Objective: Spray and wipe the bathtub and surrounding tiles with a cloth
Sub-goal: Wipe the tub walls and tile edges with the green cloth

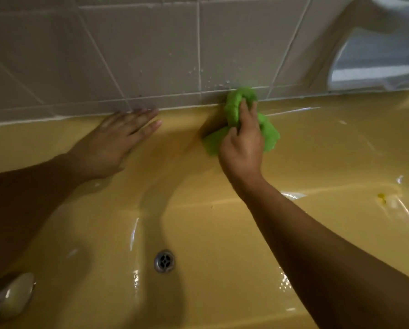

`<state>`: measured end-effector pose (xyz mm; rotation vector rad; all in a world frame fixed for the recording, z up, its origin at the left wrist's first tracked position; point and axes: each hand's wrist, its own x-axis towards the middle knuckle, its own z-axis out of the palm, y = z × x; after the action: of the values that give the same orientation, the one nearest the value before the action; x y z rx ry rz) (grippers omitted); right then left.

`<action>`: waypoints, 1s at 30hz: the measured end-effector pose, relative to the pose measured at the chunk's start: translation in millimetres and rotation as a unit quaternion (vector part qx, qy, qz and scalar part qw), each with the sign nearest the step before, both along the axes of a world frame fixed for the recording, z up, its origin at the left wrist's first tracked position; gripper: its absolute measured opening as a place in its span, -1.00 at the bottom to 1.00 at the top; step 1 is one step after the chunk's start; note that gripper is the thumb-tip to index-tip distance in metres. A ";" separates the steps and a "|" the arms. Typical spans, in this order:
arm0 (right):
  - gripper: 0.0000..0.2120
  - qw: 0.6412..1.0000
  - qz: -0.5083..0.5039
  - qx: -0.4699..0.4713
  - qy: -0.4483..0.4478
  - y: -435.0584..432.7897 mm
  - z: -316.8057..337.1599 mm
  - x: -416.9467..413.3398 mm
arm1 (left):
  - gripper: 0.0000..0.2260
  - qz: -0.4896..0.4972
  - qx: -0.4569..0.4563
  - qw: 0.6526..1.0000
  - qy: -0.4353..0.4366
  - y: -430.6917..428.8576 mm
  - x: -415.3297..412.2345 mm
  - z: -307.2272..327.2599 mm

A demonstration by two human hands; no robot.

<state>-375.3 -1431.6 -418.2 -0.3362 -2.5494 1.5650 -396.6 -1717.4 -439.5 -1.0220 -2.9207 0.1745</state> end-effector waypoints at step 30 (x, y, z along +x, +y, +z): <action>-0.41 0.774 0.448 0.448 0.004 -158.7 14.0 -7.7 | -0.58 0.423 0.137 0.878 -0.178 -114.6 257.8 135.8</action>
<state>-383.1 -1590.3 -404.2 1.1083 -3.2078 0.1787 -138.8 -1832.0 -303.7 0.3480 -3.3498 -0.4439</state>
